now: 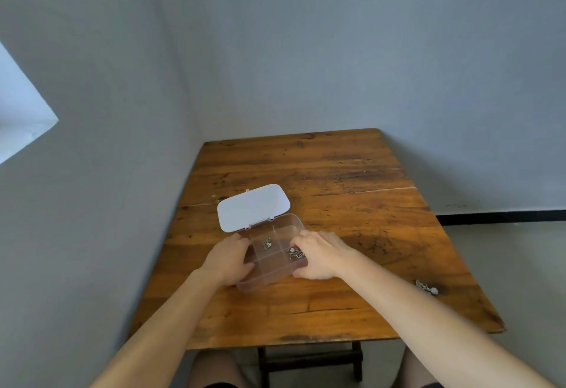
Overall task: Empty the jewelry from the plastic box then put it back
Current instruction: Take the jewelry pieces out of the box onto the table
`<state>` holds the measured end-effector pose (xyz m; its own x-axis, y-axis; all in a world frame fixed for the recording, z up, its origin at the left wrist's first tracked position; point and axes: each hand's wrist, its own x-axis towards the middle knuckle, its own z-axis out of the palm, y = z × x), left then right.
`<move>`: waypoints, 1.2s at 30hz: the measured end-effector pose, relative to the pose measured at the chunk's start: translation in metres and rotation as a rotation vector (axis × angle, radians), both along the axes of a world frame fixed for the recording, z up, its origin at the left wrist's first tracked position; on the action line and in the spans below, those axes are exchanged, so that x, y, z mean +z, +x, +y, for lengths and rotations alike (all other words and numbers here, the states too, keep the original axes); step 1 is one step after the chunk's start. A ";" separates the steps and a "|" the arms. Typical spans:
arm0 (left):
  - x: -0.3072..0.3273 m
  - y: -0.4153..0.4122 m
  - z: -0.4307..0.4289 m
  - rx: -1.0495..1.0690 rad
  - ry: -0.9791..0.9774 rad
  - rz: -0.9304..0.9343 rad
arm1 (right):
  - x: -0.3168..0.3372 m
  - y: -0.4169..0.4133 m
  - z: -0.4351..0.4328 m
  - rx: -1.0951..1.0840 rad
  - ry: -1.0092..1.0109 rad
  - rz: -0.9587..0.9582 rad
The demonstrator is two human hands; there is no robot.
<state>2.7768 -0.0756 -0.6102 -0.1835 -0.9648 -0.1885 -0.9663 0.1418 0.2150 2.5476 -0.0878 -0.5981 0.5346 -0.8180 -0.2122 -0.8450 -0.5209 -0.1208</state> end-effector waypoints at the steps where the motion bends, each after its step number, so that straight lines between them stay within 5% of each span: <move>1: -0.001 0.001 0.000 0.012 0.002 0.028 | -0.001 -0.001 0.000 0.002 0.022 -0.011; 12: 0.003 0.001 0.008 0.099 0.029 0.192 | 0.001 0.001 -0.003 -0.080 0.241 -0.145; 28: 0.010 0.000 -0.004 0.130 0.132 0.216 | 0.001 -0.004 -0.003 -0.149 0.271 -0.298; 36: 0.005 0.008 0.017 0.209 -0.028 0.455 | 0.005 -0.005 -0.007 -0.189 0.439 -0.464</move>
<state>2.7843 -0.0583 -0.6047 -0.0434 -0.9932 -0.1077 -0.7838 -0.0330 0.6201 2.5431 -0.0946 -0.5934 0.5068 -0.7966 -0.3296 -0.7262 -0.1884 -0.6612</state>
